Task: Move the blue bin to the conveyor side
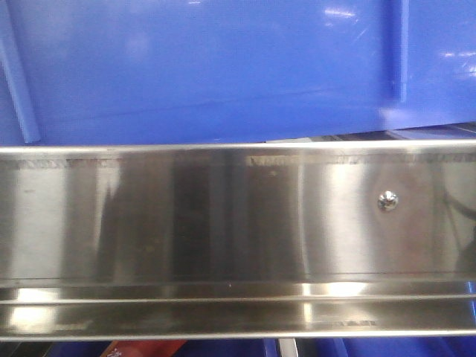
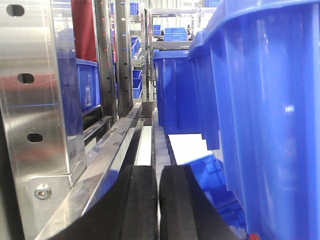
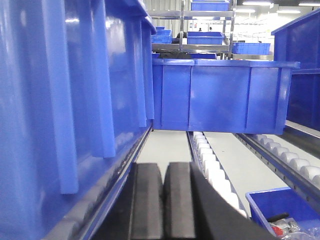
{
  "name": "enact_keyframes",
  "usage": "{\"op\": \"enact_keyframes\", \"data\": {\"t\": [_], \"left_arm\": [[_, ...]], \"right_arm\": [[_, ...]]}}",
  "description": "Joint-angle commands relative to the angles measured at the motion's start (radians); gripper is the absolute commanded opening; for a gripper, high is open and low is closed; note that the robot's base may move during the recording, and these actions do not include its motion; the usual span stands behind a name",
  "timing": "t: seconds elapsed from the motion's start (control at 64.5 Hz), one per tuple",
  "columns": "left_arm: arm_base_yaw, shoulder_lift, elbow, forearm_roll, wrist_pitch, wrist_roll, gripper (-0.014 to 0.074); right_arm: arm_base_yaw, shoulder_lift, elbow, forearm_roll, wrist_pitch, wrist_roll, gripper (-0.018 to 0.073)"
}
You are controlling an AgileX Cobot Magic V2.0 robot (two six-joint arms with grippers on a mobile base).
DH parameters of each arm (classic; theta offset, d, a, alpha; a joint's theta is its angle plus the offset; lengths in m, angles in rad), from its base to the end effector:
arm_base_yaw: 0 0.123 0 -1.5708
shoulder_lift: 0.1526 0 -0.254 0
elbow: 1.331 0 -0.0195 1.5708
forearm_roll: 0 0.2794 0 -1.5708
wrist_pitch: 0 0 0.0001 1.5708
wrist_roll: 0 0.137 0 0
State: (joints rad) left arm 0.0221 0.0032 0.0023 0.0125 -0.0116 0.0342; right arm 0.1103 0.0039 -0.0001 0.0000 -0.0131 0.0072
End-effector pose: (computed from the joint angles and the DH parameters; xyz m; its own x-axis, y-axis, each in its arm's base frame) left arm 0.1623 0.0036 0.2173 0.0920 0.0487 -0.9946 -0.0263 0.9986 0.0465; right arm 0.1613 0.0179 0.2184 0.0950 0.0178 -0.9953 -0.1108 0.9938 0.0072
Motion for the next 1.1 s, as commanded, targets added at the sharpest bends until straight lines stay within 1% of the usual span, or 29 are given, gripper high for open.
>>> {"op": "enact_keyframes", "data": {"t": [0.0,0.263,0.372,0.449,0.48,0.573,0.635,0.666,0.759,0.837,0.899,0.961,0.992,1.085], "left_arm": [[-0.004,-0.003,-0.002,-0.005,-0.015,-0.001,0.0011],[-0.004,-0.003,-0.002,-0.005,-0.026,-0.001,0.0011],[-0.004,-0.003,-0.002,-0.005,-0.054,-0.001,0.0011],[-0.004,-0.003,-0.002,-0.005,-0.129,-0.001,0.0011],[-0.004,-0.003,-0.002,-0.005,-0.184,-0.001,0.0011],[-0.004,-0.003,-0.002,-0.005,-0.326,-0.001,0.0011],[-0.004,-0.003,-0.002,-0.005,-0.365,-0.001,0.0011],[-0.004,-0.003,-0.013,-0.005,-0.365,-0.001,0.0011],[-0.004,-0.003,-0.081,-0.005,-0.343,-0.001,0.0011],[-0.004,-0.003,-0.144,-0.005,-0.306,-0.001,0.0011],[-0.004,-0.003,-0.204,-0.005,-0.243,-0.001,0.0011],[-0.004,-0.003,-0.271,-0.005,-0.131,-0.001,0.0011],[-0.004,0.006,-0.3,-0.005,-0.082,-0.001,0.0011],[-0.004,0.049,-0.402,-0.005,0.018,-0.001,0.0011]], "right_arm": [[0.001,-0.004,0.0,0.0,-0.025,-0.007,-0.0089],[0.001,-0.004,0.0,0.0,-0.025,-0.007,-0.0089],[0.001,-0.004,0.0,0.0,-0.053,-0.007,-0.0089],[0.001,-0.004,0.0,0.0,-0.136,-0.007,-0.0089],[0.001,-0.004,0.0,0.0,-0.188,-0.007,-0.0089],[0.001,-0.004,0.0,0.0,-0.423,-0.007,-0.0089],[0.001,-0.004,-0.008,0.0,-0.5,-0.007,-0.0089],[0.001,-0.004,-0.028,0.0,-0.5,-0.007,-0.0089],[0.001,-0.004,-0.13,0.0,-0.423,-0.007,-0.0089],[0.001,-0.004,-0.231,0.0,-0.298,-0.007,-0.0089],[0.001,-0.004,-0.314,0.0,-0.212,-0.007,-0.0089],[0.001,-0.001,-0.397,0.0,-0.098,-0.007,-0.0089],[0.001,0.014,-0.441,0.0,-0.057,-0.007,-0.0089],[0.001,0.089,-0.56,0.0,0.083,-0.007,-0.0089]]}}
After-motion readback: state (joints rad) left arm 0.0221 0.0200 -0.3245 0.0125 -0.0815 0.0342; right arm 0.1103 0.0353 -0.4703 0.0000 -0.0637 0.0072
